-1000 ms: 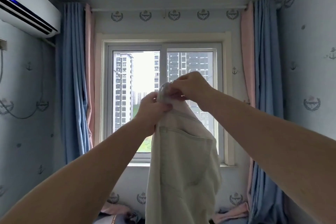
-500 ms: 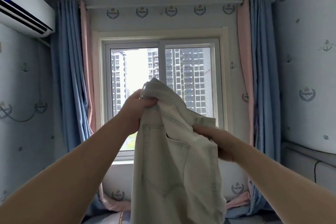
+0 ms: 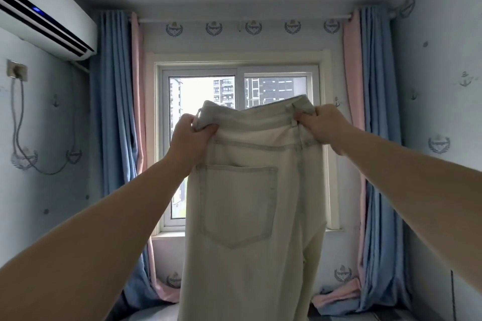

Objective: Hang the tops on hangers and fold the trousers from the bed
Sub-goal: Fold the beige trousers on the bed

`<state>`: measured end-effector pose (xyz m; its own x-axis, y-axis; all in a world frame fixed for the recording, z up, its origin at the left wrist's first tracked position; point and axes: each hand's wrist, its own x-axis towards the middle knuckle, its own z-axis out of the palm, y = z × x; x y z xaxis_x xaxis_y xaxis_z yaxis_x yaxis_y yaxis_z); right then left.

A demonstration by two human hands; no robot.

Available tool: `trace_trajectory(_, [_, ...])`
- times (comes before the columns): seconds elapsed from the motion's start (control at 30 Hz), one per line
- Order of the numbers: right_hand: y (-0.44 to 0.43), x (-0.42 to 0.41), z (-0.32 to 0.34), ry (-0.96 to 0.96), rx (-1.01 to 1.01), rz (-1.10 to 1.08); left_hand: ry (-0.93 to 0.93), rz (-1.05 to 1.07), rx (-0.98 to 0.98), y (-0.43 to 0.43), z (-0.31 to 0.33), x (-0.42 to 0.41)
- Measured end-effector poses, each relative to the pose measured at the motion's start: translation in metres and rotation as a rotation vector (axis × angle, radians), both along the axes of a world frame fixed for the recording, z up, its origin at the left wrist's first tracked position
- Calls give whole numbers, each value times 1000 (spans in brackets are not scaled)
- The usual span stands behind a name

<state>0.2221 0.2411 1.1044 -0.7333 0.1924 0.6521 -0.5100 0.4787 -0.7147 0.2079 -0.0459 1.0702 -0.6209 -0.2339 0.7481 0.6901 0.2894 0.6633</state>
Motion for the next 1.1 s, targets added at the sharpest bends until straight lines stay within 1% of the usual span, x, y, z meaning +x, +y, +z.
trace_trajectory(0.1, [-9, 36, 12, 69, 0, -6, 76, 77, -24, -2, 9, 35])
trace_trajectory(0.23, [-12, 101, 18, 132, -1, 14, 90, 38, 2, -5, 16, 94])
trace_trajectory(0.43, [-7, 199, 7, 181, -15, 24, 72, -40, 32, 4, 10, 198])
trace_trajectory(0.67, [-5, 268, -13, 155, -106, -6, -19, -64, 66, 14, 0, 297])
trace_trajectory(0.87, [-9, 298, -12, 166, -136, 1, -43, -58, 79, 10, 0, 335])
trace_trajectory(1.1, [-32, 283, -33, 104, -127, 52, -96, 30, 78, -16, -33, 326])
